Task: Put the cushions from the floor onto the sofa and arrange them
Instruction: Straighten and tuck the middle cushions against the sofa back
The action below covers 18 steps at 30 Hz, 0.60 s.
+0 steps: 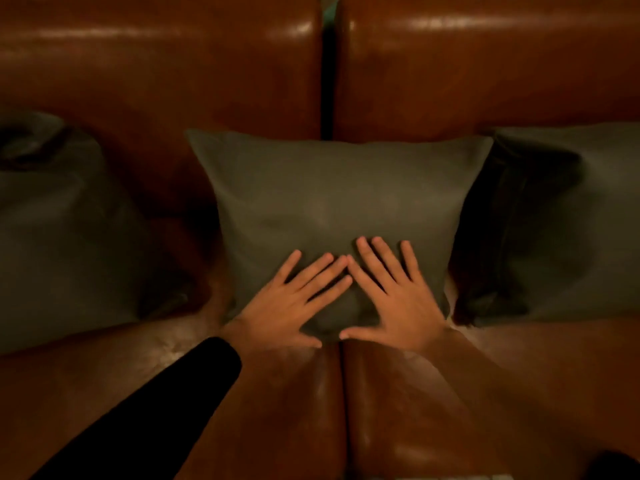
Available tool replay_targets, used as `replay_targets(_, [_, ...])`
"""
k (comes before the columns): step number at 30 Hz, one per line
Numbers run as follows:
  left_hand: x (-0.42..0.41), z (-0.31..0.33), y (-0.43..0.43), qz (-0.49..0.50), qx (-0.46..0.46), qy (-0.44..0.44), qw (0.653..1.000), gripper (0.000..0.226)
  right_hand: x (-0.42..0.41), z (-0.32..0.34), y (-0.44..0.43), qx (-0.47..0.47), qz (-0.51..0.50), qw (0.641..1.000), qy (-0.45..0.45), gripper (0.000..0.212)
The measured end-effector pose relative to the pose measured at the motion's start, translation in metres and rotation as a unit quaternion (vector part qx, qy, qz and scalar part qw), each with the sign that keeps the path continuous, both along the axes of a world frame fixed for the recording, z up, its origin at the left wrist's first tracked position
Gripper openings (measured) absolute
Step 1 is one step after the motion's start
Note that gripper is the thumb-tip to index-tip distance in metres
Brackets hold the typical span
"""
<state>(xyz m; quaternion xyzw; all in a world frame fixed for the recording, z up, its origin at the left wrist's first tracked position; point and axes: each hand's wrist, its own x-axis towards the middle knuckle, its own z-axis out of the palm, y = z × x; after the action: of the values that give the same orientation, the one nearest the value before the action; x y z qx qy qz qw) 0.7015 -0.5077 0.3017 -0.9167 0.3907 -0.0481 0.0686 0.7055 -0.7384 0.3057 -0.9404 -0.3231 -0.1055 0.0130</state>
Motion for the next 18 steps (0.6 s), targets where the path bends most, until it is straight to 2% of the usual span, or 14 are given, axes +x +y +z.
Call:
replay_targets(3, [-0.008, -0.024, -0.009, 0.026, 0.009, 0.002, 1.000, 0.154, -0.011, -0.027, 0.004, -0.033, -0.028, 0.999, -0.009, 0.129])
replay_targets(5, [-0.002, -0.041, 0.001, 0.041, -0.004, -0.008, 0.999, 0.148, -0.006, -0.041, -0.013, -0.071, -0.021, 0.997, -0.021, 0.126])
replay_targets(9, [0.008, -0.065, 0.015, 0.036, -0.032, -0.060, 0.997, 0.116, 0.002, -0.067, -0.063, -0.103, -0.021, 0.993, -0.049, 0.109])
replay_targets(14, [-0.012, -0.064, 0.010, 0.001, -0.027, -0.129, 0.991, 0.098, -0.014, -0.072, -0.069, -0.062, -0.016, 0.996, -0.055, 0.124])
replay_targets(15, [-0.025, -0.068, 0.007, -0.041, -0.025, -0.140, 0.989, 0.089, -0.023, -0.072, -0.066, -0.056, 0.021, 0.996, -0.060, 0.119])
replay_targets(17, [-0.051, -0.083, -0.003, -0.123, -0.004, -0.150, 0.981, 0.076, -0.042, -0.079, -0.056, -0.064, 0.147, 0.984, -0.083, 0.084])
replay_targets(18, [-0.058, -0.092, -0.007, -0.133, 0.015, -0.152, 0.979, 0.074, -0.048, -0.085, -0.053, -0.074, 0.185, 0.977, -0.079, 0.068])
